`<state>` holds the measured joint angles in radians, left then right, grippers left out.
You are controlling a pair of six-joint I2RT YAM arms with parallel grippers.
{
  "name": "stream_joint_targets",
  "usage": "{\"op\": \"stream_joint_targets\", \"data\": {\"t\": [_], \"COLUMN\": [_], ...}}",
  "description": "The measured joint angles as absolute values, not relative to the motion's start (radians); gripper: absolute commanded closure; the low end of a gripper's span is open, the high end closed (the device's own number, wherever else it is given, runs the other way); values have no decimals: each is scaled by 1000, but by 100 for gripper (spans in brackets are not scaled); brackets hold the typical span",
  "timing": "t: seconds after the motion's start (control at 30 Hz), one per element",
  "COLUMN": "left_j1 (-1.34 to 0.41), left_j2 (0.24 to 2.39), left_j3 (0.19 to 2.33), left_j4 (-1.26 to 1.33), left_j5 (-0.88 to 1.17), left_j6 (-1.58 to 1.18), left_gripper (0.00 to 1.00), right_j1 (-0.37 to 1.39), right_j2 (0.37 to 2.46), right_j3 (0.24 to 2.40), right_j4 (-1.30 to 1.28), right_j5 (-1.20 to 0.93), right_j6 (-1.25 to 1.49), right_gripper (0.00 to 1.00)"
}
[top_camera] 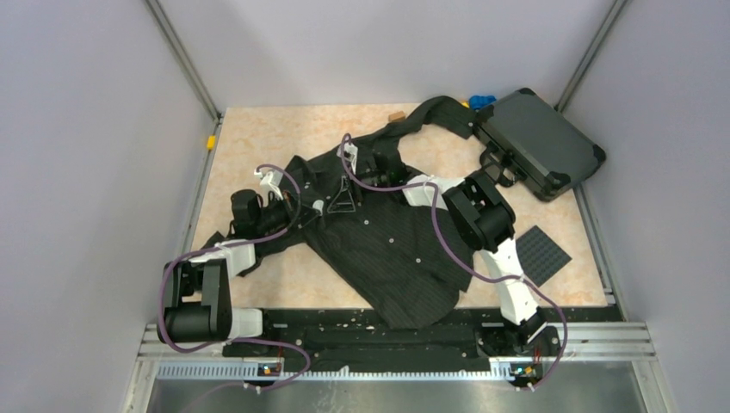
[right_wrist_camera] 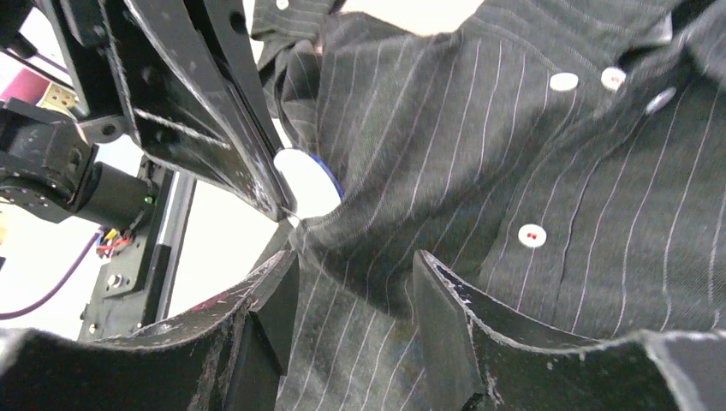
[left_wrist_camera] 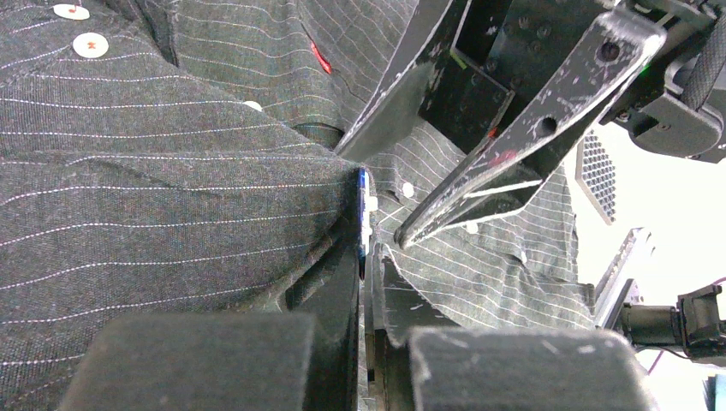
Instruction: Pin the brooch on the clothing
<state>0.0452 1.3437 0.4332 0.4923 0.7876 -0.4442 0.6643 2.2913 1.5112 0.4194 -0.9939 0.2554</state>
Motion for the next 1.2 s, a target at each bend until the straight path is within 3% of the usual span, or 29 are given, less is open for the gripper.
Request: {"op": "stream_joint_targets", "data": {"t": [0.3,1.2], "left_j1": [45,47], "left_j2": [1344,1347], "left_j3": [433,433], "left_j4": [509,525], "left_j5": [804,821], "left_j6": [-451,-469], "left_gripper": [100,100], "right_j1": [664,671], "right_j2": [2292,2351], "right_j3": [1560,1605], "right_j4": [438,488], "right_j5": [-1019,-1069], "right_j6": [267,328], "right_gripper": [53,56]}}
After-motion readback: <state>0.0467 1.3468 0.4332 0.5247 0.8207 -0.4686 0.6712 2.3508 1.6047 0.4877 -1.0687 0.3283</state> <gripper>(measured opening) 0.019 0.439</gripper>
